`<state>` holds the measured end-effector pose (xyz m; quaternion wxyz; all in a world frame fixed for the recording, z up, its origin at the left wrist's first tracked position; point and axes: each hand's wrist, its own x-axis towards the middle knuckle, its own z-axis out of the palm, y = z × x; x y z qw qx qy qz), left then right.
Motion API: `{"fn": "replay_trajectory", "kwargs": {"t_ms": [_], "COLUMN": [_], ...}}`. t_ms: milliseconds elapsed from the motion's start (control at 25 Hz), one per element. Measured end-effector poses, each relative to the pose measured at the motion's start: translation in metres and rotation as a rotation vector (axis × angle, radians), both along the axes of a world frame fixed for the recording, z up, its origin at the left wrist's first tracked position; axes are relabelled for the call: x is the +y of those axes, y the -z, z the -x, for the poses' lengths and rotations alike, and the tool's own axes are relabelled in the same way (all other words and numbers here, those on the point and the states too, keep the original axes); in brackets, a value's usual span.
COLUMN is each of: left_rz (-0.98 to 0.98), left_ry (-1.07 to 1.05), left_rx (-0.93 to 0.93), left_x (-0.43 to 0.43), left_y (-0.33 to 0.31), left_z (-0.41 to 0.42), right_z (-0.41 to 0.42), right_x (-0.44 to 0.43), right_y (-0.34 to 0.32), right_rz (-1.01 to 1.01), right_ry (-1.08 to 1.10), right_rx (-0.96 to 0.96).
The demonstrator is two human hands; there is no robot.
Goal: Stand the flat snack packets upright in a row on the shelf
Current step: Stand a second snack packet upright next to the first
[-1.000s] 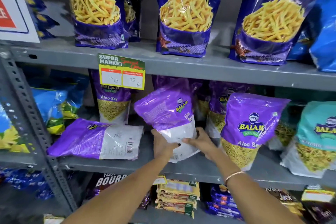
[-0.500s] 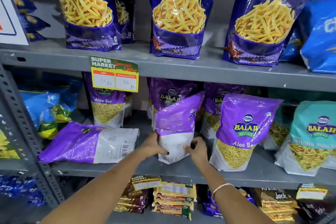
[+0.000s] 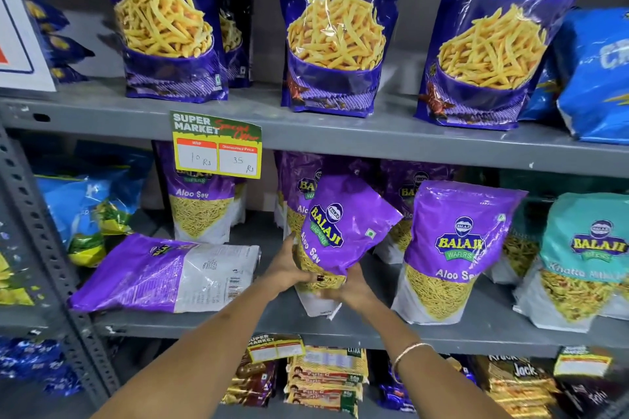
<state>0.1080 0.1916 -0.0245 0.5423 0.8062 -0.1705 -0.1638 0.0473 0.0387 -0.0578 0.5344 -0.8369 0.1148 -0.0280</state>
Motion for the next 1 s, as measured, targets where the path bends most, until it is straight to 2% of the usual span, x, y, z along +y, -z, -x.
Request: {"fn": "replay_trajectory", "kwargs": {"t_ms": [80,160,240,480,800,1000], "left_rz": [-0.008,-0.048,-0.101,0.041,0.108,0.078], "left_ry": [-0.004,-0.006,-0.055,-0.076,-0.087,-0.078], "left_rx": [0.033,0.044,0.013,0.097,0.036,0.048], "left_x": [0.002,0.007,0.010,0.007,0.014,0.013], "left_y": [-0.001,-0.005,-0.009,-0.005,0.007,0.003], "left_z": [-0.004,-0.010,-0.011,0.000,0.033,0.034], "right_z": [-0.001,0.004,0.004,0.006,0.029,0.034], "right_x": [-0.013,-0.025,-0.033,-0.022,-0.024,-0.022], "right_y": [0.000,-0.013,-0.020,-0.028,-0.025,-0.036], "right_rz": [-0.194,-0.303,-0.306,-0.449,-0.358,-0.376], "right_ry": [0.034,0.050,0.065,-0.019,-0.037,-0.006], "right_rx": [-0.052,-0.063,-0.068,-0.085,0.010,-0.035]}}
